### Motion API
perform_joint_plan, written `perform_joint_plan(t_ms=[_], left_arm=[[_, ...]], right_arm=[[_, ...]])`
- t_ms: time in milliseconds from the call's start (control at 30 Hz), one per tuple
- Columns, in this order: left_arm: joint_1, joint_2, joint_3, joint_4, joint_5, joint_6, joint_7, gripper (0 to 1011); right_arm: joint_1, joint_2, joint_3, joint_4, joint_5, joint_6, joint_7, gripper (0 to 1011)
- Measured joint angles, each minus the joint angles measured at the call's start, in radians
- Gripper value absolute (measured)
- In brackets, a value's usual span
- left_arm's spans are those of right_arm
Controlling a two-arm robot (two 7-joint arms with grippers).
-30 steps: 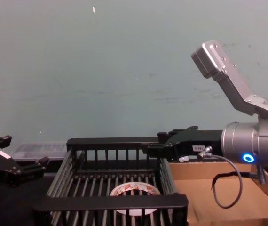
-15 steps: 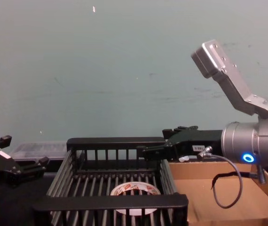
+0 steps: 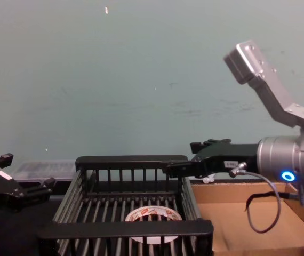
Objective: Pick up the white tape and place it into the black box , Pick up the silver tape and place it into the brown box.
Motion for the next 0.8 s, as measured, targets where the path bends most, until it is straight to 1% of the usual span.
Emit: perform_joint_plan(t_ms=[200, 233, 267, 333, 400, 433, 500, 600, 633, 667, 700, 800], left_arm=[[0.0, 0.0, 0.0, 0.0, 0.0, 0.0, 0.0, 1001], [0.0, 0.0, 0.0, 0.0, 0.0, 0.0, 0.0, 1001], [0.0, 0.0, 0.0, 0.0, 0.0, 0.0, 0.0, 1001], [0.0, 0.0, 0.0, 0.0, 0.0, 0.0, 0.0, 1002], [0.0, 0.0, 0.0, 0.0, 0.0, 0.0, 0.0, 1001], [0.0, 0.0, 0.0, 0.0, 0.0, 0.0, 0.0, 1002], [0.0, 0.0, 0.0, 0.0, 0.0, 0.0, 0.0, 1001], [0.0, 0.0, 0.0, 0.0, 0.0, 0.0, 0.0, 1001], [0.0, 0.0, 0.0, 0.0, 0.0, 0.0, 0.0, 1001], [0.0, 0.0, 0.0, 0.0, 0.0, 0.0, 0.0, 1001], [0.0, 0.0, 0.0, 0.0, 0.0, 0.0, 0.0, 1001], [0.0, 0.0, 0.0, 0.0, 0.0, 0.0, 0.0, 1001]], right_arm=[[-0.041, 0.029, 0.021, -0.075, 0.013, 0.032, -0.014, 1002], [-0.057, 0.04, 0.027, -0.103, 0.018, 0.044, -0.017, 1002], [-0.057, 0.04, 0.027, -0.103, 0.018, 0.044, -0.017, 1002], [-0.089, 0.065, 0.039, -0.158, 0.029, 0.066, -0.019, 1002], [-0.106, 0.078, 0.045, -0.187, 0.034, 0.076, -0.022, 1002], [-0.125, 0.093, 0.052, -0.219, 0.042, 0.086, -0.023, 1002], [-0.145, 0.11, 0.059, -0.252, 0.049, 0.097, -0.024, 1002], [-0.191, 0.147, 0.073, -0.324, 0.07, 0.124, -0.024, 1002], [-0.191, 0.147, 0.073, -0.324, 0.07, 0.124, -0.024, 1002], [-0.202, 0.156, 0.078, -0.34, 0.075, 0.13, -0.024, 1002], [-0.225, 0.172, 0.086, -0.373, 0.086, 0.143, -0.026, 1002], [-0.269, 0.204, 0.101, -0.431, 0.106, 0.165, -0.033, 1002]])
